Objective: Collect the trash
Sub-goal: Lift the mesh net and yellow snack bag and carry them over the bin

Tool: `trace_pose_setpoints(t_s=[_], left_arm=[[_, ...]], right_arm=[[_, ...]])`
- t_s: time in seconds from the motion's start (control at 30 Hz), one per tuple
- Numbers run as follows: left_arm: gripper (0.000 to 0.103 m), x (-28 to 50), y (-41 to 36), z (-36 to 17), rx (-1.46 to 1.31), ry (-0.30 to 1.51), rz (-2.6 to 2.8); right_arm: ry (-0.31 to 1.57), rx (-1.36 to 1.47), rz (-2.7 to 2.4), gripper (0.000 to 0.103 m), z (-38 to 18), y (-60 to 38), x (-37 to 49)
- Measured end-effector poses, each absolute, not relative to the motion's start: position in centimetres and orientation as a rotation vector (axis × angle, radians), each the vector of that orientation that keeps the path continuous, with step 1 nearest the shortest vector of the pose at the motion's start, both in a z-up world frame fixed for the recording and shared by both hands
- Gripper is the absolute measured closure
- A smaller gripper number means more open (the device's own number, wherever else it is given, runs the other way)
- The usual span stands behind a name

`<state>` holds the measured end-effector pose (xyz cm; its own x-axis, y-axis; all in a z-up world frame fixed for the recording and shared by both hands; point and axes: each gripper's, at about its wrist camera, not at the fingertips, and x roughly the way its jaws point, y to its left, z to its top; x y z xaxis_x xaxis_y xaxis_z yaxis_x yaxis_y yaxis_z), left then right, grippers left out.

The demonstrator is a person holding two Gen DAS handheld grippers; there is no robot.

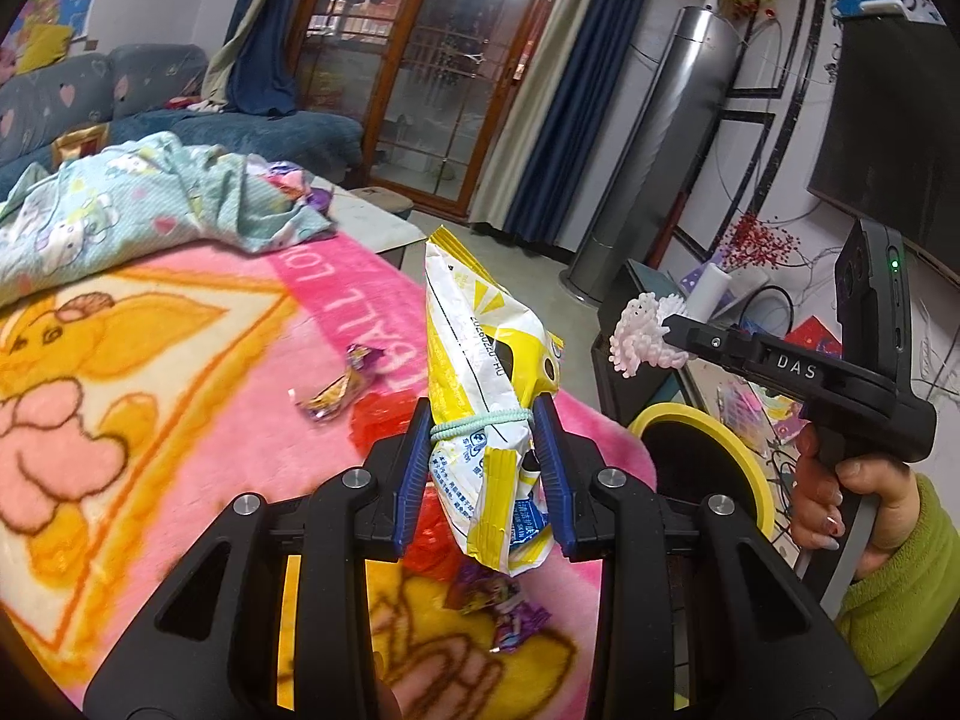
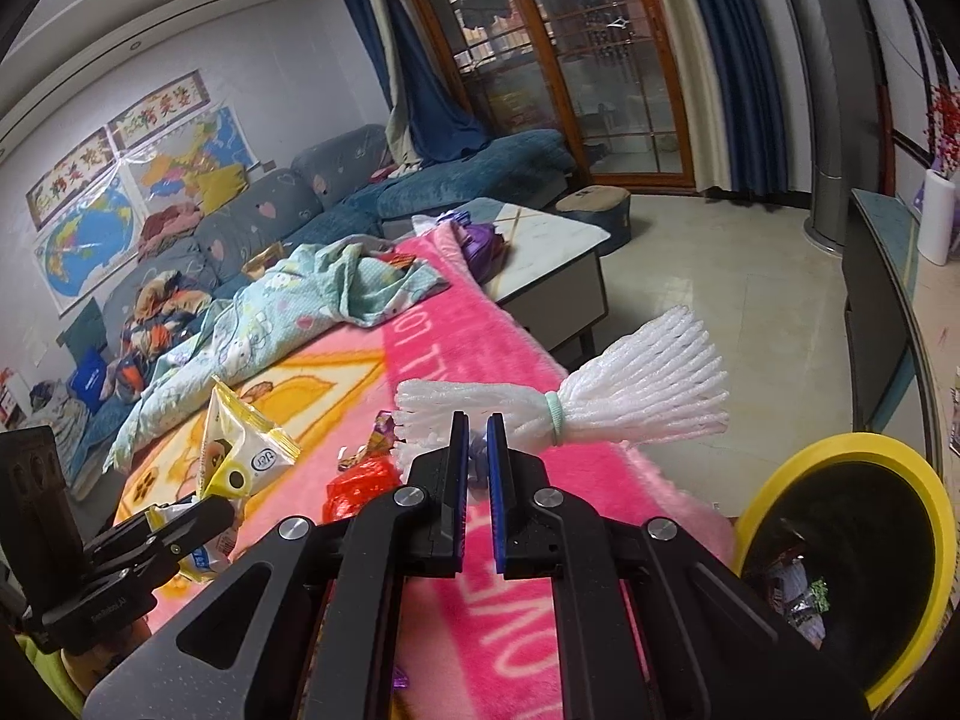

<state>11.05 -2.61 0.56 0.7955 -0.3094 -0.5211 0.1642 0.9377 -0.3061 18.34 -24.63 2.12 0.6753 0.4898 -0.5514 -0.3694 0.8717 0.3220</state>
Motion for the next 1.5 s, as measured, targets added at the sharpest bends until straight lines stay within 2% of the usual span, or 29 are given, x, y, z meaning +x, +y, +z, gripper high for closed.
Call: trace_pose_setpoints(t_s=[0.83, 1.5], left_arm=[[0.077, 13.1, -10.8, 1.8, -0.138, 0.577, -0.407], [0.077, 14.7, -18.8, 0.0, -0.056, 0.614, -0.548]], right_arm=[[0.635, 0.301, 0.319, 0.097, 1.2, -34.0, 16.4], [0.680, 0.414, 0.155, 0.097, -2.3, -42.2, 15.8]])
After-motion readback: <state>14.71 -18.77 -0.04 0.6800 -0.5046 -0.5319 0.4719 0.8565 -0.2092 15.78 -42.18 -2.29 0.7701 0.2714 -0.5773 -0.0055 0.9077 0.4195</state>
